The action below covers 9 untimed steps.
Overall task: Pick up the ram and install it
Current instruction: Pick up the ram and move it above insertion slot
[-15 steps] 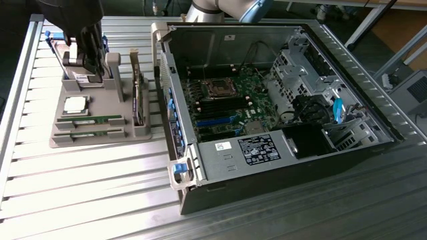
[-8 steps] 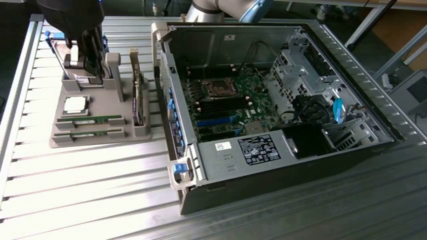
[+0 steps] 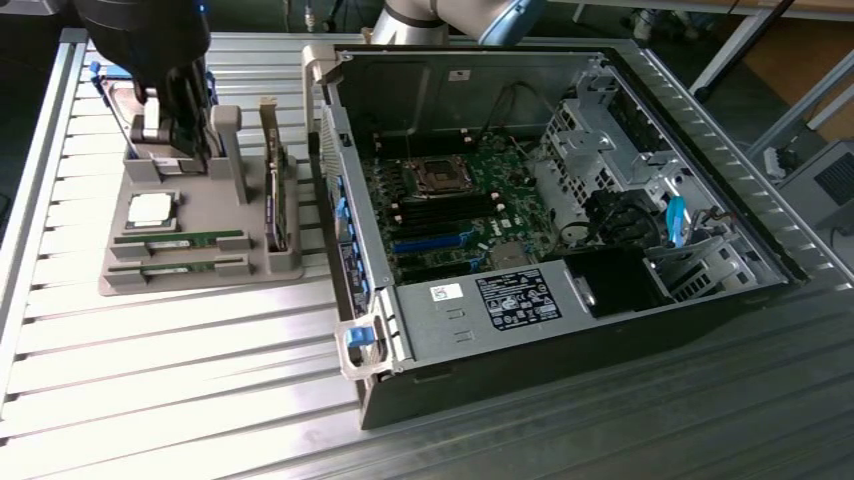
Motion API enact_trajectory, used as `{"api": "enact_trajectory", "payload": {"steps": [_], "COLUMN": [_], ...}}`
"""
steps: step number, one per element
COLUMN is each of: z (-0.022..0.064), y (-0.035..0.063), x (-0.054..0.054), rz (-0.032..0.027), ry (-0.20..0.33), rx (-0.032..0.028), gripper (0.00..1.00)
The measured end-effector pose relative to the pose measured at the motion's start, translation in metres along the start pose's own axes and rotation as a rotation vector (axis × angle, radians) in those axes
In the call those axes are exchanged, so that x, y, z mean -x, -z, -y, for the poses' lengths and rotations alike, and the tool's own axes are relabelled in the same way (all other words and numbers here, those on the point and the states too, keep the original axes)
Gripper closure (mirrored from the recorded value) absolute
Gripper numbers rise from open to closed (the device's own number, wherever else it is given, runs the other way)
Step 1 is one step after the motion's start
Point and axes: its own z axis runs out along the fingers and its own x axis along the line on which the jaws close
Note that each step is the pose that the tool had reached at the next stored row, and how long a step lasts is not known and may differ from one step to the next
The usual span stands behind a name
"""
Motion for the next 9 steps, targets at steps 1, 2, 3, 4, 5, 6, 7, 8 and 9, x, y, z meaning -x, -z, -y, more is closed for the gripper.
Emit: {"api": "enact_trajectory", "payload": {"steps": [1, 2, 3, 4, 5, 6, 7, 8, 9], "z": [0.0, 0.0, 0.0, 0.0, 0.0, 0.0, 0.0, -0.0001, -0.0001], "y": [-0.0003, -0.001, -0.0016, -0.0019, -0.0022, -0.0024, -0.0025, -0.0027, -0.0032], "x": [0.0, 0.0, 0.0, 0.0, 0.0, 0.0, 0.0001, 0.0001, 0.0001], "rz": [-0.0001, 0.0, 0.0, -0.0001, 0.0, 0.0, 0.0, 0.0, 0.0001], "ry": [0.0, 0.0, 0.0, 0.0, 0.0, 0.0, 0.0, 0.0, 0.0], "rx": [0.0001, 0.0, 0.0, 0.0001, 0.0, 0.0, 0.0, 0.0, -0.0001], "gripper": [0.77, 0.77, 0.77, 0.77, 0.77, 0.77, 0.77, 0.77, 0.77]}}
